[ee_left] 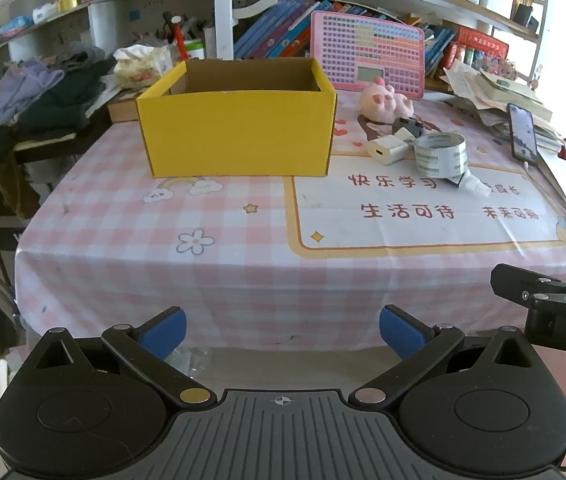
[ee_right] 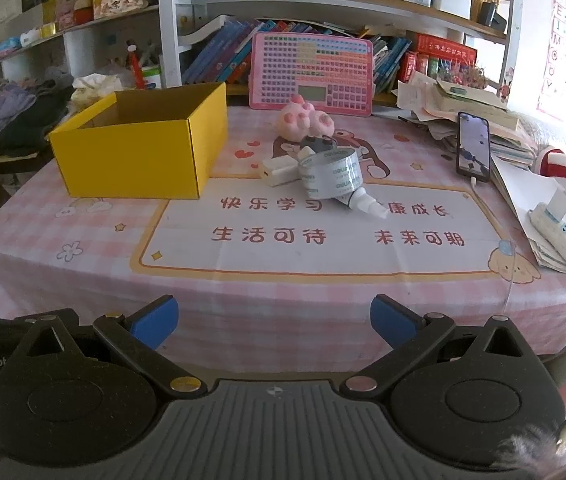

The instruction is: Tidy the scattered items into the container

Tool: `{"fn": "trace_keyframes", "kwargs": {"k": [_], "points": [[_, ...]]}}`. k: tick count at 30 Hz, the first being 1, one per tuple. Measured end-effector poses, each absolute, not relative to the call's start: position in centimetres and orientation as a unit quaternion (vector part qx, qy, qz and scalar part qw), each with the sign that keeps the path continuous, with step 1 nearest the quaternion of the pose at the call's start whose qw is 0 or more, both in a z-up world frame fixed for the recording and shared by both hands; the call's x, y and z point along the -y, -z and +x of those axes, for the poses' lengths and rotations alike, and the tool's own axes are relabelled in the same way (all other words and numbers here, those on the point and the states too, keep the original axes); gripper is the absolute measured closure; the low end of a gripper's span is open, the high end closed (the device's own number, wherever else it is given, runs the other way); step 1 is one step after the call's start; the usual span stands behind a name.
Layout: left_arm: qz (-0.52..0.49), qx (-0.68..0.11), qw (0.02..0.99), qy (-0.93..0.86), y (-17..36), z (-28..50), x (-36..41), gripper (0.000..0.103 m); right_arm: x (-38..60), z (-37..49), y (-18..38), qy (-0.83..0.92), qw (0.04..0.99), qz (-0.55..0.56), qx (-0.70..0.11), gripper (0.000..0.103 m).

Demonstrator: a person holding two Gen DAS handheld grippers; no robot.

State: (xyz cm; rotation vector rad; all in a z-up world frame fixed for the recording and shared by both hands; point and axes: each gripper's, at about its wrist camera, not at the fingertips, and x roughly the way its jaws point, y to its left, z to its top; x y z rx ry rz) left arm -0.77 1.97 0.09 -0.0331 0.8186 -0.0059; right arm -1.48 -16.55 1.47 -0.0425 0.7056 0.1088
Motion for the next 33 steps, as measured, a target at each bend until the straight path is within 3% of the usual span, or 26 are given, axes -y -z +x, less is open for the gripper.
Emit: {"fn": "trace_keyframes", "kwargs": {"k": [33], "points": [[0.008, -0.401, 0.916, 0.014, 0.1, 0.9, 0.6, 0.0, 18.5, 0.1, -0.9, -0.06, 0.936, -0.016, -0.347, 0.002]]}}
